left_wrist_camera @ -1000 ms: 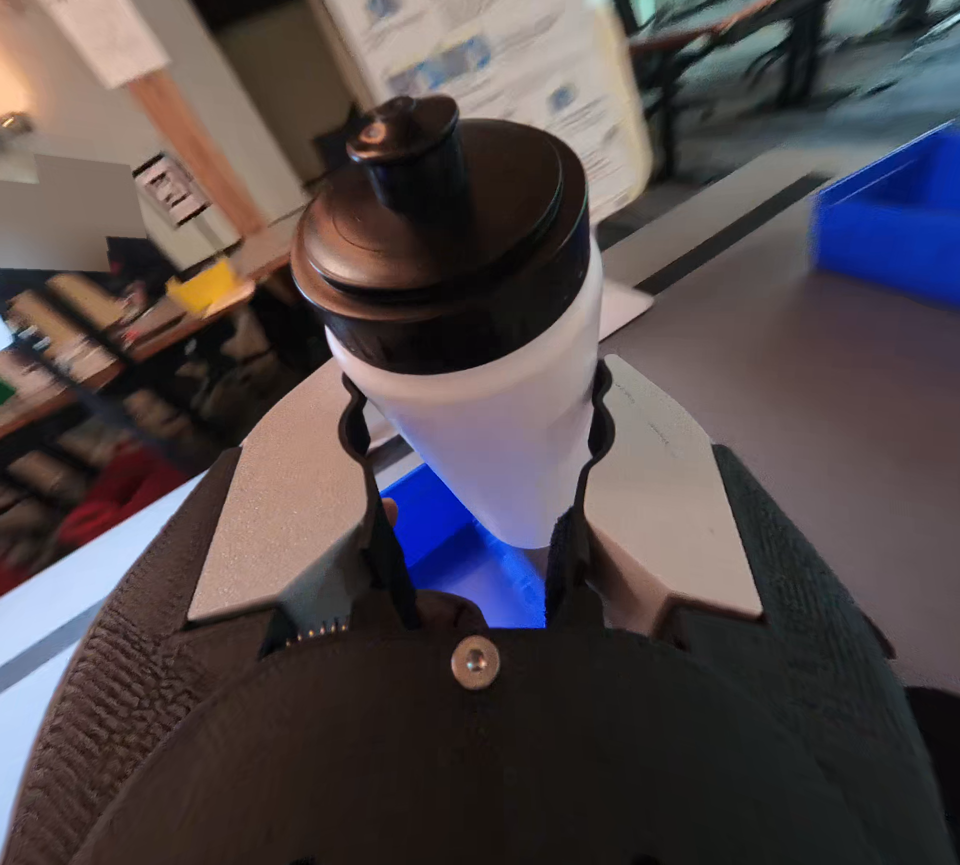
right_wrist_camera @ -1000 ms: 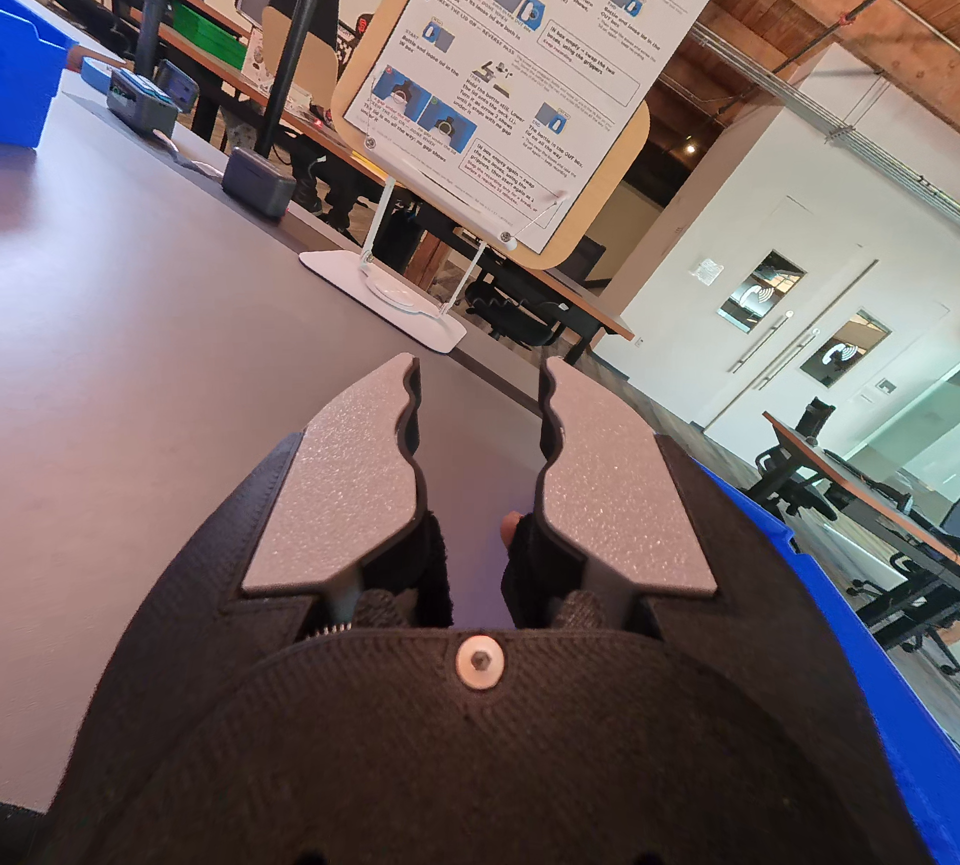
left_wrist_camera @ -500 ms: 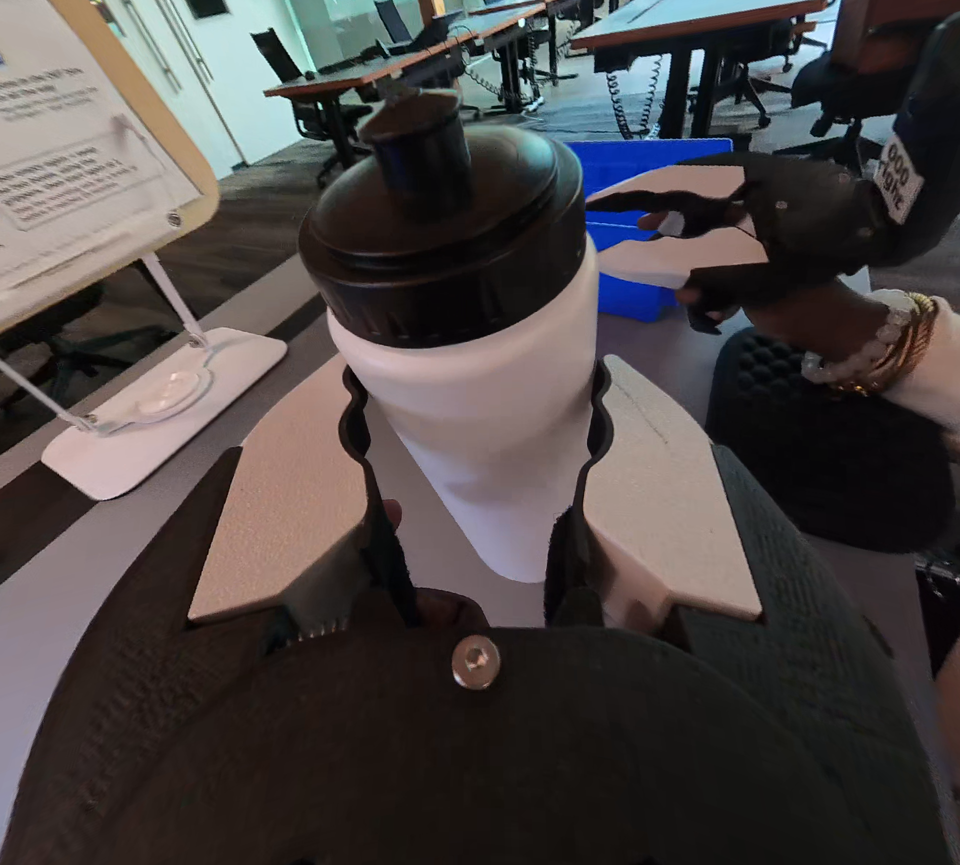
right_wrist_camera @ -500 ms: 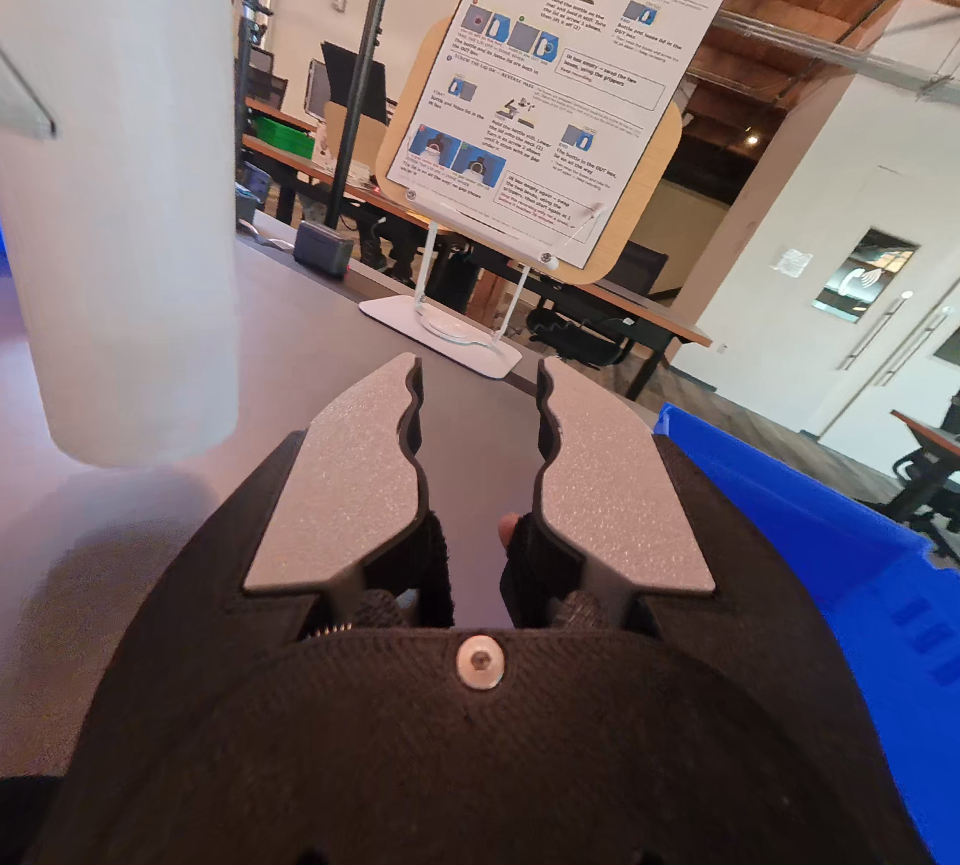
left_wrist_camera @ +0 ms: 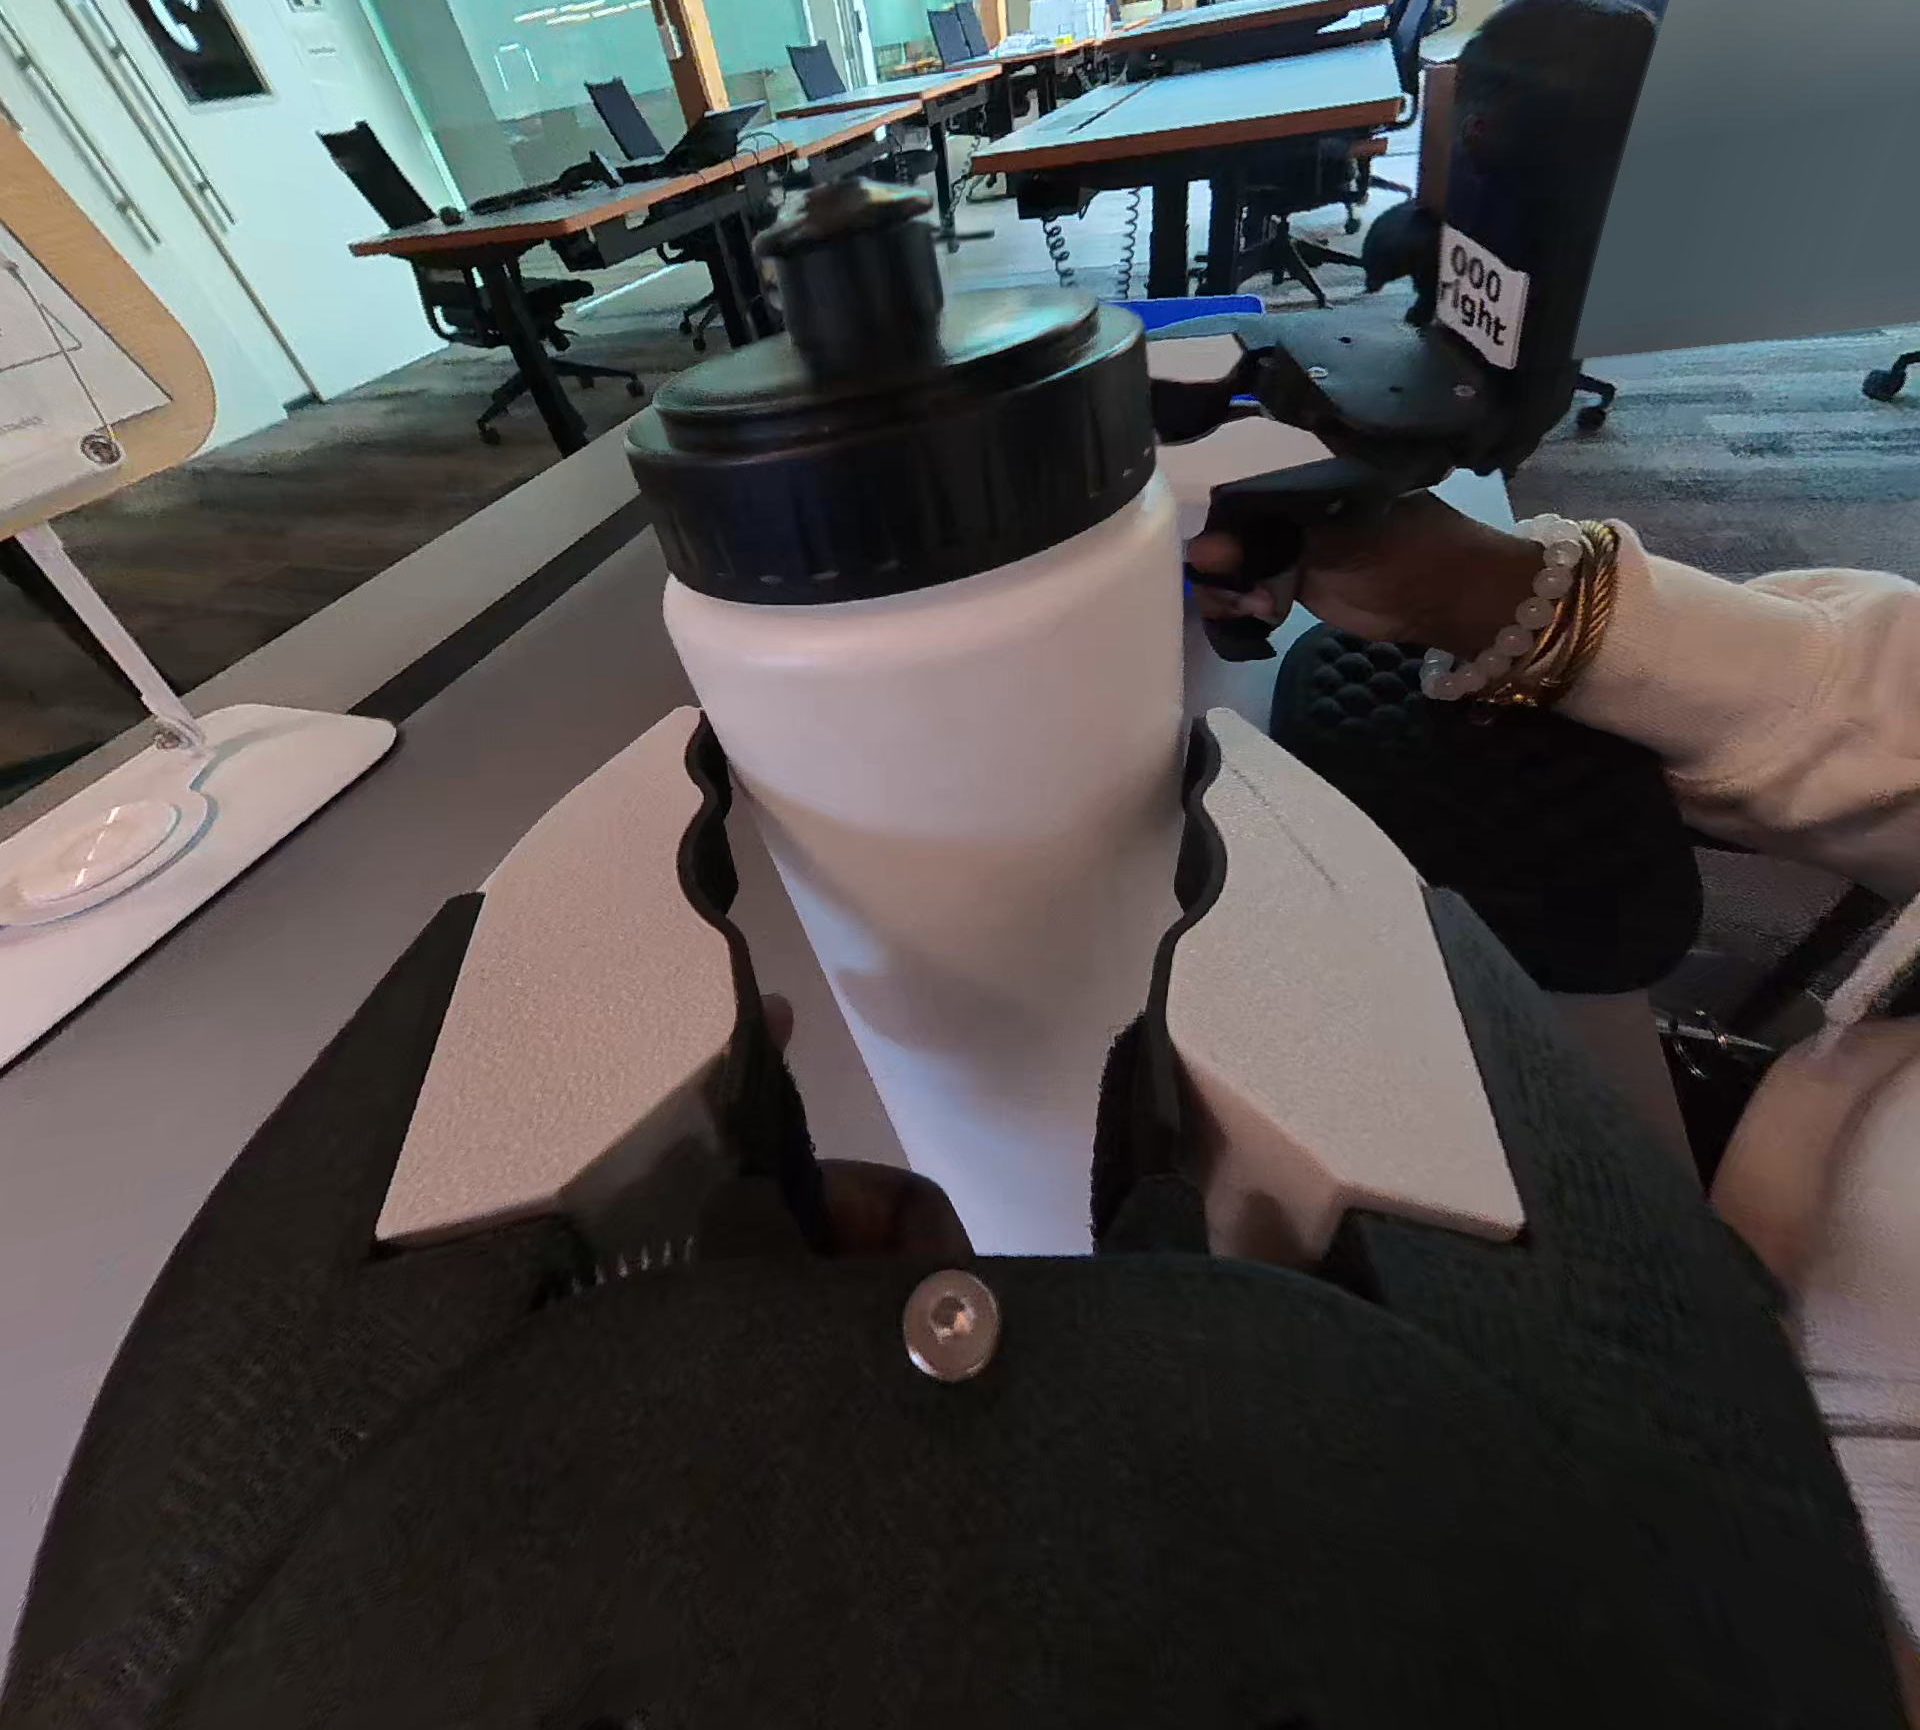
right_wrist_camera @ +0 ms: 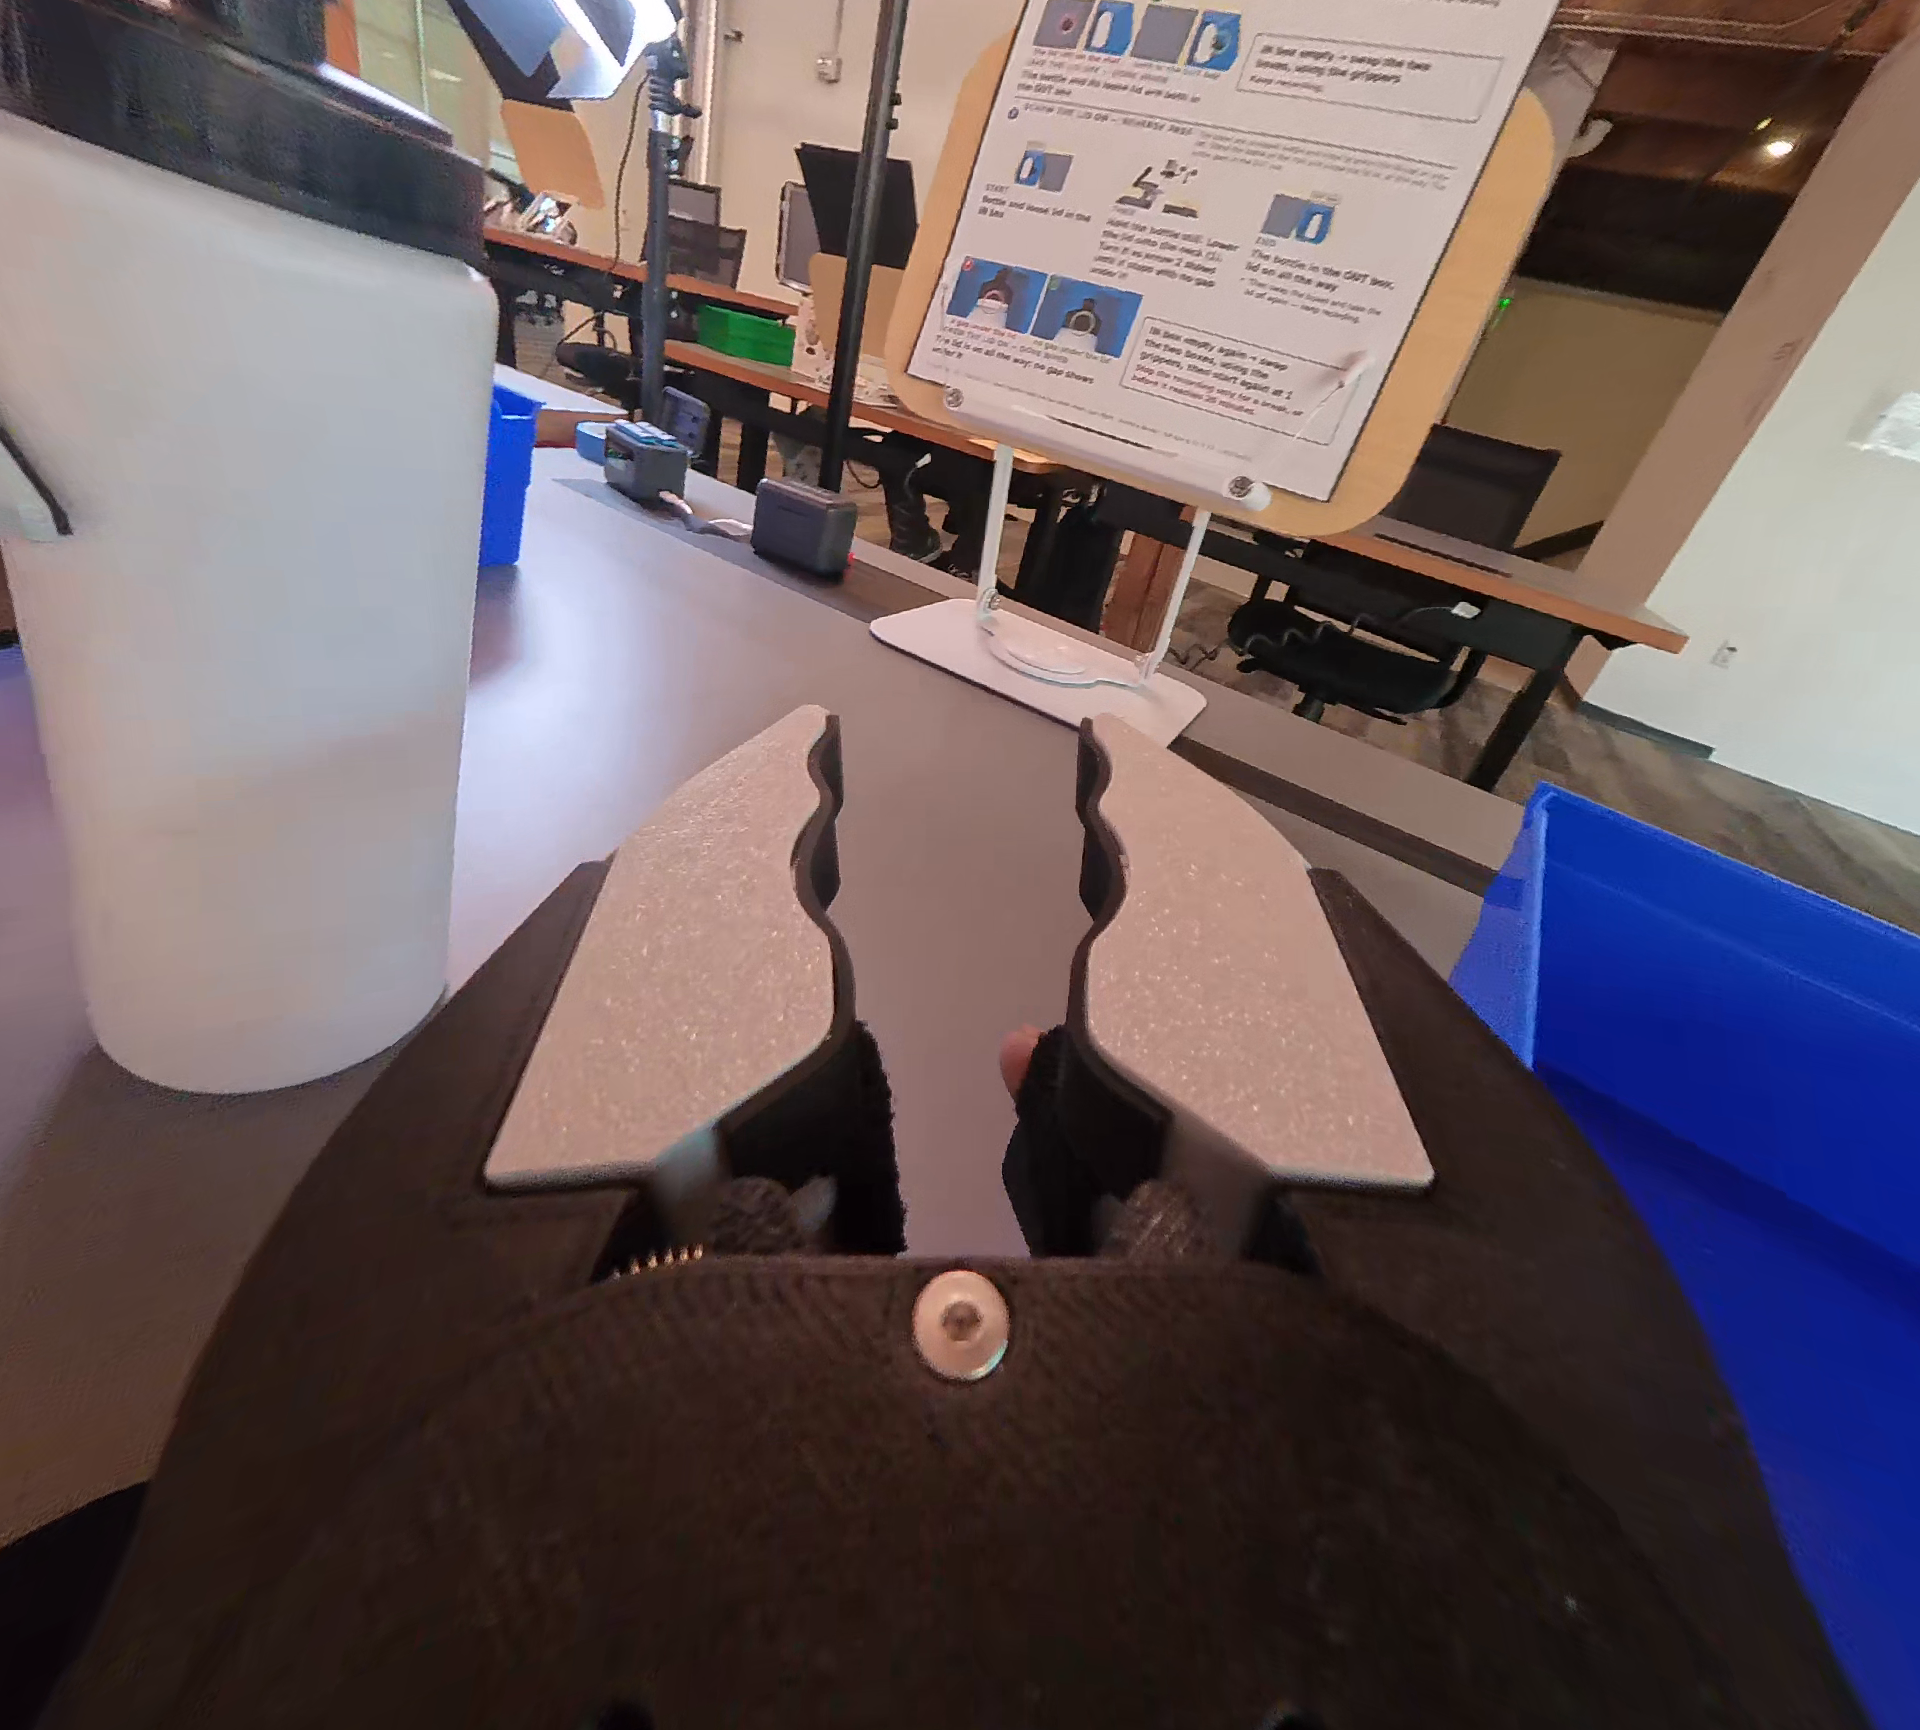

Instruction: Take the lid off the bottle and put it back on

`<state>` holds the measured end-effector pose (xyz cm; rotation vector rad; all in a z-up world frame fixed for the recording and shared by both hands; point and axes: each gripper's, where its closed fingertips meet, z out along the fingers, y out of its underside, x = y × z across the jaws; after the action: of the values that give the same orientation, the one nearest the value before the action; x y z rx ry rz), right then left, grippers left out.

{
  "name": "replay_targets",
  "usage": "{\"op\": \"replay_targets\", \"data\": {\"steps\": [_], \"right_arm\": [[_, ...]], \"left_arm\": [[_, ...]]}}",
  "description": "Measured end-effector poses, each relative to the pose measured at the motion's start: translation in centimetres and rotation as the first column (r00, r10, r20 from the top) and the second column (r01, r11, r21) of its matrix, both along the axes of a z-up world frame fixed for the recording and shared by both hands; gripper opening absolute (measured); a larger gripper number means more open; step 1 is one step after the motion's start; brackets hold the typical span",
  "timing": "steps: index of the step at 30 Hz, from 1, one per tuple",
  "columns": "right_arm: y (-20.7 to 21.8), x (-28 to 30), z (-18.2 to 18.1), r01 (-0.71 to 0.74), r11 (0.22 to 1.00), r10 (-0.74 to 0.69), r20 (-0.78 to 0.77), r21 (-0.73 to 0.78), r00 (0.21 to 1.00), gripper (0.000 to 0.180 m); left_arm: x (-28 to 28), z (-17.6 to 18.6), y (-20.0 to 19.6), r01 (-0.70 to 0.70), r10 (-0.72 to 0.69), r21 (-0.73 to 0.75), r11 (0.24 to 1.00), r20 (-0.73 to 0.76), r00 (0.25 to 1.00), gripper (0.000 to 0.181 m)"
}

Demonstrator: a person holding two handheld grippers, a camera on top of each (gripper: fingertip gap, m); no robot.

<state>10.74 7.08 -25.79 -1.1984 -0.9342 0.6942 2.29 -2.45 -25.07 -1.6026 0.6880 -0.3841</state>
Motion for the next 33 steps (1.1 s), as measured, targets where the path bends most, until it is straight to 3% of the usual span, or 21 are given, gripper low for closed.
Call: {"op": "replay_targets", "data": {"steps": [4,7,9,11,13,15,19,24,26,33], "right_arm": [[-0.9,-0.8,-0.4,-0.059,0.998,0.058,0.041,0.020,0.997,0.045],[-4.0,-2.1,-0.1,-0.276,0.961,0.276,0.022,0.002,0.961,0.054],[-6.1,-2.7,0.9,-0.426,0.903,0.424,-0.040,-0.055,0.905,0.066],[-7.9,-3.4,2.3,-0.538,0.836,0.528,-0.104,-0.109,0.843,0.089],[-9.5,-4.5,3.9,-0.616,0.772,0.600,-0.142,-0.156,0.787,0.111],[-10.8,-5.7,5.2,-0.644,0.744,0.637,-0.100,-0.181,0.764,0.122],[-11.8,-7.9,7.6,-0.618,0.771,0.622,-0.030,-0.155,0.783,0.111],[-12.1,-10.4,6.6,-0.576,0.785,0.604,0.072,-0.230,0.794,0.094],[-12.1,-10.8,6.1,-0.568,0.789,0.601,0.103,-0.234,0.792,0.077],[-12.0,-11.0,5.9,-0.607,0.757,0.642,0.103,-0.242,0.760,0.075]], "left_arm": [[0.2,-0.4,-0.6,0.046,-0.046,-0.006,0.999,0.037,0.998,0.088],[0.1,0.3,-0.7,0.038,-0.040,0.032,0.999,0.068,0.997,0.104],[-0.1,0.7,-0.6,0.011,-0.014,0.056,0.998,0.051,0.999,0.109],[0.0,0.5,-0.4,0.002,-0.003,0.044,0.999,0.031,1.000,0.113],[0.4,0.3,-0.2,-0.004,0.003,0.028,1.000,0.035,0.999,0.114],[0.7,0.1,0.1,-0.019,0.018,0.022,1.000,0.052,0.998,0.112],[0.9,0.0,0.3,-0.071,0.067,0.057,0.996,0.059,0.996,0.090],[0.9,-0.1,0.3,-0.062,0.058,0.039,0.997,0.080,0.995,0.088],[1.0,-0.1,0.2,-0.047,0.044,0.034,0.998,0.084,0.996,0.088],[0.8,-0.1,0.2,-0.045,0.041,0.034,0.998,0.096,0.994,0.087]]}}
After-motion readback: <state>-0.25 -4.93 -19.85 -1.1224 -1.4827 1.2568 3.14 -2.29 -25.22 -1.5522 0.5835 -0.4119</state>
